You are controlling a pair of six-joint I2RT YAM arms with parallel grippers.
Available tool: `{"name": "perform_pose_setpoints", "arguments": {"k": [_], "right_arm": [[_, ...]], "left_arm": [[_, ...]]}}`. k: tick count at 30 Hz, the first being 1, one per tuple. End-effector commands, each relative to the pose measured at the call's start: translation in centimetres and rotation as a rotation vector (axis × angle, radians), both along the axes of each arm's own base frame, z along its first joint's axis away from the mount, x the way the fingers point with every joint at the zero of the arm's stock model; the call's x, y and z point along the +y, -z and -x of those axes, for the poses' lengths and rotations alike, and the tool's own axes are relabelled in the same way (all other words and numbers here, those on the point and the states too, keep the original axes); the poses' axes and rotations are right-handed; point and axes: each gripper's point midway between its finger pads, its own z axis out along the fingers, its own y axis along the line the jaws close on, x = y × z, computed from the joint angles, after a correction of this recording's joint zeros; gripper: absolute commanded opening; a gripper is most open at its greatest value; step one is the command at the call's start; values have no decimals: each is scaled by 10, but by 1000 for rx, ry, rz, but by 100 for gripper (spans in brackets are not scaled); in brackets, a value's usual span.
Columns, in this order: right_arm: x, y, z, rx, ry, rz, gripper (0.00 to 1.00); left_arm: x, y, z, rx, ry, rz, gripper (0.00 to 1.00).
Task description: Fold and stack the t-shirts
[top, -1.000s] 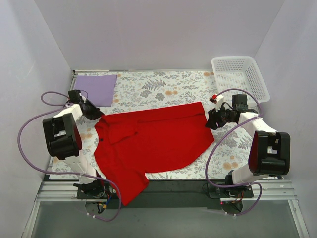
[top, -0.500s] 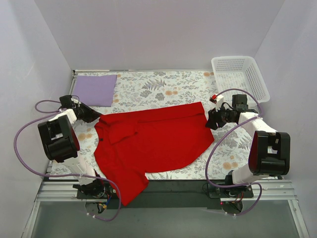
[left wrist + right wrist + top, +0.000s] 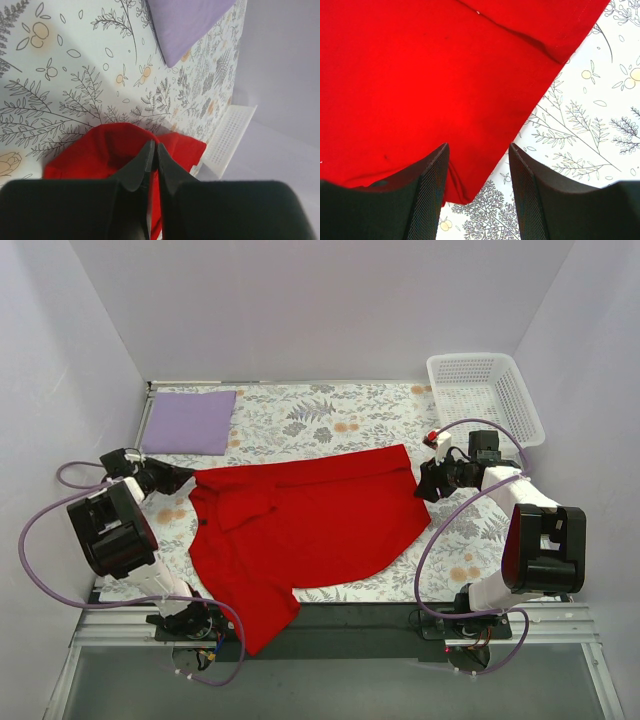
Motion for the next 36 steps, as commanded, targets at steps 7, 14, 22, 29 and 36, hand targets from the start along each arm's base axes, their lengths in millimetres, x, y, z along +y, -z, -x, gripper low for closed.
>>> {"name": "perform_pose_setpoints", "arguments": {"k": [7,14,22,29,36], "right_arm": [[5,-6,-2,-15,-27,-13,57],[5,-8,-2,-19,-30,-16,57],[6,-9,-1,-19,-37,-22,57],[7,-11,-1,-25,-40,-25,57],[7,-12,0,-26,-44,-28,58]], "left_arm": [[27,-10,11,-26,-90,-57,15],[37,9,31,49,-132,-134,26],[26,33,44,107,-16,-205,28],[16,48,42,199,94,-386,33],[15,62,46,272,127,-447,20]]}}
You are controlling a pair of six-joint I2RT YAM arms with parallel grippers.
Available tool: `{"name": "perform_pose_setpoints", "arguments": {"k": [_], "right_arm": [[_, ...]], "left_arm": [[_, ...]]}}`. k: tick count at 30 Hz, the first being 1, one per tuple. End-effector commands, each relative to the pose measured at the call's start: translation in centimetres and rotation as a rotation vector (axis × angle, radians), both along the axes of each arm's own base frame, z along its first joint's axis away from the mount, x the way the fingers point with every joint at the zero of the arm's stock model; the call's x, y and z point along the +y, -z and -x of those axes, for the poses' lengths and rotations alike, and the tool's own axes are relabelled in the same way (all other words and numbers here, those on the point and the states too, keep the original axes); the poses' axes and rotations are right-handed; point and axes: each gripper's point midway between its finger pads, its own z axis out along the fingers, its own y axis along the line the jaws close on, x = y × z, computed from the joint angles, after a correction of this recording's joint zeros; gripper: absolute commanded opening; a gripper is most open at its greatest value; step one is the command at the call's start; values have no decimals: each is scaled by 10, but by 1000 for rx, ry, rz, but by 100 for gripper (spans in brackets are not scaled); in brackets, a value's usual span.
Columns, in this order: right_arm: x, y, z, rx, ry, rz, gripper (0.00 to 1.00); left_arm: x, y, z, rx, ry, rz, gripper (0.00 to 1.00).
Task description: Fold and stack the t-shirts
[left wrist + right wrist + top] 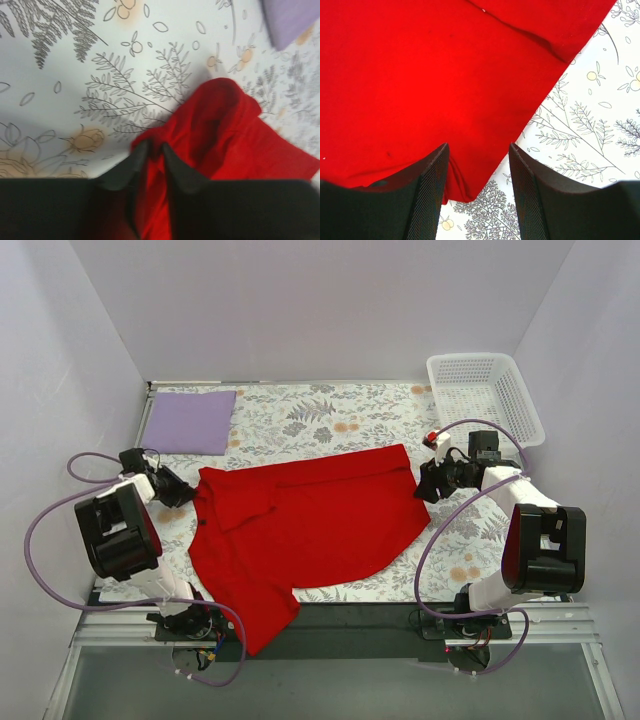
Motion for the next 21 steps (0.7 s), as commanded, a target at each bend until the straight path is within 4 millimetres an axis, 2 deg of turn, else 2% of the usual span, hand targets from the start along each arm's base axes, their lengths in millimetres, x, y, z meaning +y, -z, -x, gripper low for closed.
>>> {"name": "perform_pose_setpoints", "arguments": {"k": [1,2,3,7,8,10,13,16,19,21], "right_arm": [[6,-13,-4,-31,-28,-23,57],[6,-13,-4,-32,-29,-23,57],[6,-13,-4,-34,-29,-23,58],[5,-13,-3,-36,-29,-20,58],[6,-13,-3,-35,-30,-19,58],[4,-13,-4,-38,-26,-15,58],[4,-11,-3,-30,-23,-12,58],[4,-10,-3,-27,-25,-14,57],[8,-9,-4,-23,-35,-14,57],[13,-10,-7,-31,-51,8,57]], "left_arm": [[13,11,6,69,-4,-86,11],[16,10,7,72,-17,-100,3],[23,8,7,79,-45,-135,0],[54,-20,7,39,-192,-256,0],[59,-34,6,9,-233,-267,0],[74,-41,12,13,-318,-313,0],[73,-47,12,-4,-341,-290,0],[55,-39,6,-6,-264,-208,0],[47,-27,5,19,-215,-168,0],[43,-23,5,21,-197,-149,7]]}}
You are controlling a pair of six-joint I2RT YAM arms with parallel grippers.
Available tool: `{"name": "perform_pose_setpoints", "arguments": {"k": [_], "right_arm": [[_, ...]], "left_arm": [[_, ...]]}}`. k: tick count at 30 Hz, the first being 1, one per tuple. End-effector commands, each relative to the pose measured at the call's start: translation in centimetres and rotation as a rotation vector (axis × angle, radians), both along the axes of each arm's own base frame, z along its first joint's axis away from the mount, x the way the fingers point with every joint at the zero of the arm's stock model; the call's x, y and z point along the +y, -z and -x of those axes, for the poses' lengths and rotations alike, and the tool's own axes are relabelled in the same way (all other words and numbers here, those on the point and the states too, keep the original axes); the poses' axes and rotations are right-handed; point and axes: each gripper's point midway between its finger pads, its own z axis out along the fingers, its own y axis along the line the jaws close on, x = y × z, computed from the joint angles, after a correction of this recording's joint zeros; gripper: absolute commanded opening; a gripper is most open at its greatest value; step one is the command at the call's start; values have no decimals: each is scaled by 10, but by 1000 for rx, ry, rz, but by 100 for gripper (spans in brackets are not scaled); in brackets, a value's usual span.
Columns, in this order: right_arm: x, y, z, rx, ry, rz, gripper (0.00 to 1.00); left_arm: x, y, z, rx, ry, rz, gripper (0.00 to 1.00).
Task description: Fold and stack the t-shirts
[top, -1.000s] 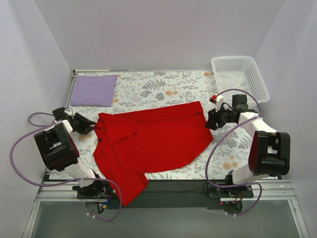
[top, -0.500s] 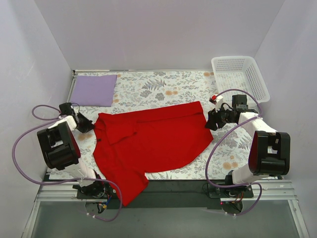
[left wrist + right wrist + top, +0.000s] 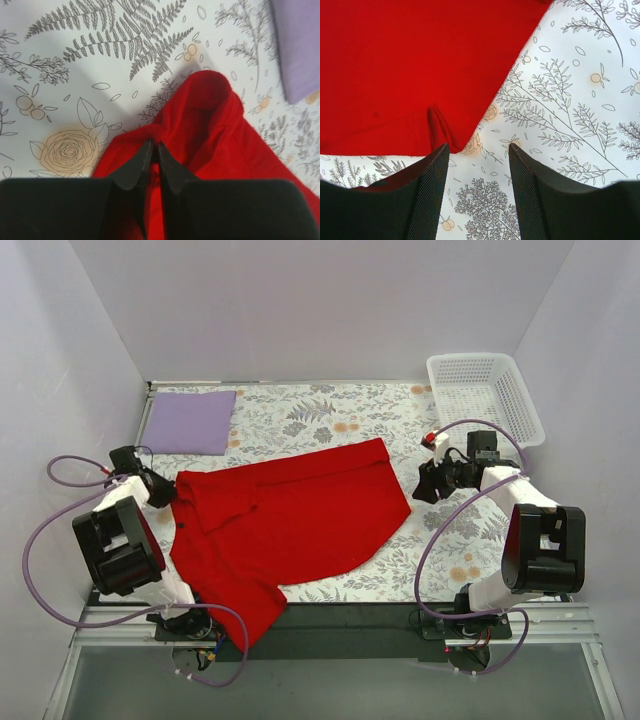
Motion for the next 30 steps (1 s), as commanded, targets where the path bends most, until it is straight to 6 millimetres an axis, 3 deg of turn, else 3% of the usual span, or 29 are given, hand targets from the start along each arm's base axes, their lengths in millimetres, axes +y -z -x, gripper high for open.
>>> {"name": "perform_pose_setpoints", "arguments": {"k": [1,2,5,6,8,9,10,13,14,20,30], "right_arm": [[19,-10,-8,-37,-65,18,57],[31,-12,-8,-48,-100,30,58],[47,-20,-23,-62,-117,43,58],[56,-15,-26,-42,-135,46,58],[65,-27,-45,-61,-122,45,58],[68,-19,-49,-43,-121,61,58],[71,-28,-62,-64,-105,61,57],[73,-22,-77,-47,-87,68,58],[75,-28,-85,-62,-82,64,57],[78,-18,-101,-43,-75,66,58],[80,-13,-120,-24,-45,56,58]], "left_arm": [[-4,-1,-4,-16,38,30,11],[-4,-1,-4,-20,39,29,21],[1,-10,-2,-45,28,8,33],[3,-14,-2,-59,26,-1,38],[5,-28,0,-99,17,-24,41],[5,-33,0,-112,16,-31,43],[4,-38,1,-132,17,-37,45],[-3,-54,6,-198,44,-52,51],[-7,-60,8,-225,58,-59,52],[-26,-75,6,-312,149,-22,57],[-38,-64,10,-328,204,-1,57]]}}
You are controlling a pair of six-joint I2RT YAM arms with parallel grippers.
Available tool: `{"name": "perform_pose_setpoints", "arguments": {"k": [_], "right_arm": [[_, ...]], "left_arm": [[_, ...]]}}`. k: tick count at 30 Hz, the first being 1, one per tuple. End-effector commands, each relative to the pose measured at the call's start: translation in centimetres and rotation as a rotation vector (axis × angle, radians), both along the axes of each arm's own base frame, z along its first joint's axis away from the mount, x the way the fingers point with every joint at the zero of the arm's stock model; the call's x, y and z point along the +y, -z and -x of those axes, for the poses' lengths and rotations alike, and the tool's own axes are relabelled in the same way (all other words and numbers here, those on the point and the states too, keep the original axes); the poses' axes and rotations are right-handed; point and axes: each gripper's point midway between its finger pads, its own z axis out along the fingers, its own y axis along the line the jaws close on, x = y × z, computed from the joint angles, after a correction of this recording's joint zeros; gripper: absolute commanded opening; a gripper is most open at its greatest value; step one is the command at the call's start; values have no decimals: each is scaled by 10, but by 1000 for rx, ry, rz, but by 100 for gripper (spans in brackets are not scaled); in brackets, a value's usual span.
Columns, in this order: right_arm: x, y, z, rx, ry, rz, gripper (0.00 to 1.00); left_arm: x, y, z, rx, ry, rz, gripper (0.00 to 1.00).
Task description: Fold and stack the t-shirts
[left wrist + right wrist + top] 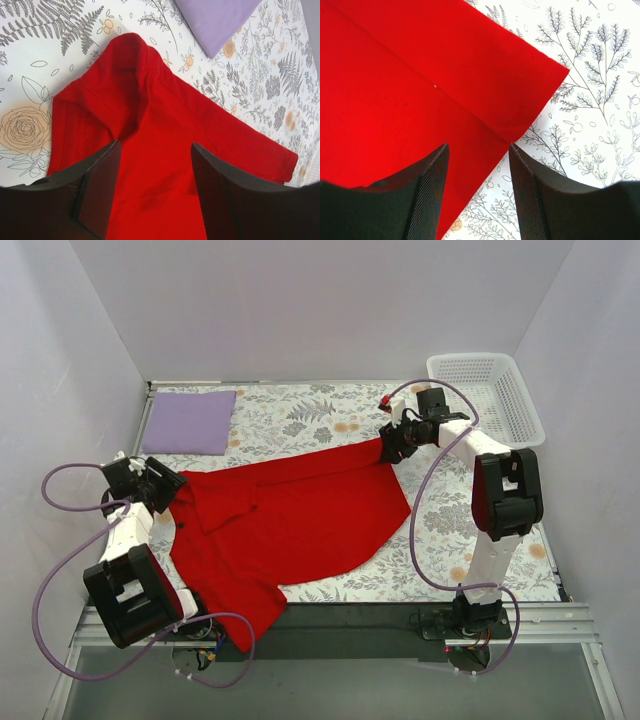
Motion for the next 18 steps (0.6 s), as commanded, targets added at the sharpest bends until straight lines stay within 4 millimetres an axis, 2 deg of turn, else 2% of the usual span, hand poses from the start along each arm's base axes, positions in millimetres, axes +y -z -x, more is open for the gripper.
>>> {"name": "perform_pose_setpoints", "arguments": {"k": [1,18], "right_arm": [[0,-8,-11,-11,23,-12,58],[-12,3,-17,31,63,-36,57]], "left_arm": [[-6,-6,-1,-44,44,-17,57],[-15,-8,-1,-52,74,-43,57]]}}
